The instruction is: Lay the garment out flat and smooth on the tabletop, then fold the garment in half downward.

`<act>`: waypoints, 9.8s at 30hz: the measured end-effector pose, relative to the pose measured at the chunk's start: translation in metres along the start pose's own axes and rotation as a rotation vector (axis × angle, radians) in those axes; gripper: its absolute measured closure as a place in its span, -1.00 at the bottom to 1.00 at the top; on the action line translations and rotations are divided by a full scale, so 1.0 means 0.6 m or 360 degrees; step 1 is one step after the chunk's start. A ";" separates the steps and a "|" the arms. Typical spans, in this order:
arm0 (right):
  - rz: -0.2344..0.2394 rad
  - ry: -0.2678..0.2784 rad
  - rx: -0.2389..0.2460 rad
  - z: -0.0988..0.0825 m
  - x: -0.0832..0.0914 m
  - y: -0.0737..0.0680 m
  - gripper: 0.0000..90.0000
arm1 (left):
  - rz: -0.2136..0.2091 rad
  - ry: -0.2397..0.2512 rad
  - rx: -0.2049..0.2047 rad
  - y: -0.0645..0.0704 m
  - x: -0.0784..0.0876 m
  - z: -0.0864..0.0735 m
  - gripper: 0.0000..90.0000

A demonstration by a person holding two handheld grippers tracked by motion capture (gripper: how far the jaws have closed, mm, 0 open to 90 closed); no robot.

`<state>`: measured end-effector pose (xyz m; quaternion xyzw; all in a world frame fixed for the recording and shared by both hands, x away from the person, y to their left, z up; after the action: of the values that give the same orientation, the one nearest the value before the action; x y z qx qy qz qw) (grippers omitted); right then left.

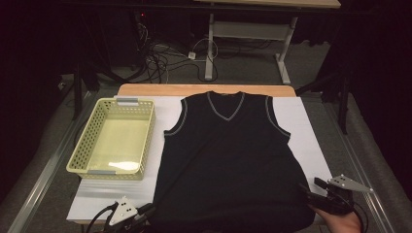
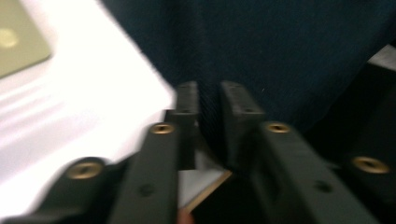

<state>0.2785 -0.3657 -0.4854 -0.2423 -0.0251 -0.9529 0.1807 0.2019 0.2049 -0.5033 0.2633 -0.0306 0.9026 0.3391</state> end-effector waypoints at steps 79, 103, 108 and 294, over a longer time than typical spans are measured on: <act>-0.0042 0.0100 0.0082 -0.060 0.100 0.009 0.95 | -0.0212 0.0104 -0.0088 0.011 -0.077 0.056 -0.13; 0.0099 0.0167 0.0011 -0.027 0.077 0.007 0.25 | 0.0040 -0.0055 -0.0019 -0.004 -0.029 0.015 0.88; 0.0133 0.0188 0.0013 -0.026 0.073 0.003 -0.10 | 0.0001 -0.0024 0.0056 -0.017 -0.022 0.012 0.87; 0.0119 0.0001 0.0167 0.061 -0.105 -0.016 0.66 | 0.0133 -0.0044 -0.0022 -0.046 -0.224 0.150 0.63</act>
<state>0.3428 -0.3308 -0.4825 -0.2331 -0.0659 -0.9429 0.2287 0.3450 0.1249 -0.4964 0.2718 -0.0525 0.9121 0.3023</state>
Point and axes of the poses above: each handheld gripper's, and its own axes: x roughly backward along the jaws, z roughly out of its top, y roughly to its right, the point moved 1 cm from there along -x, roughly forward along the jaws, and after that the axes turned 10 degrees about y, right-handed, at the moved point
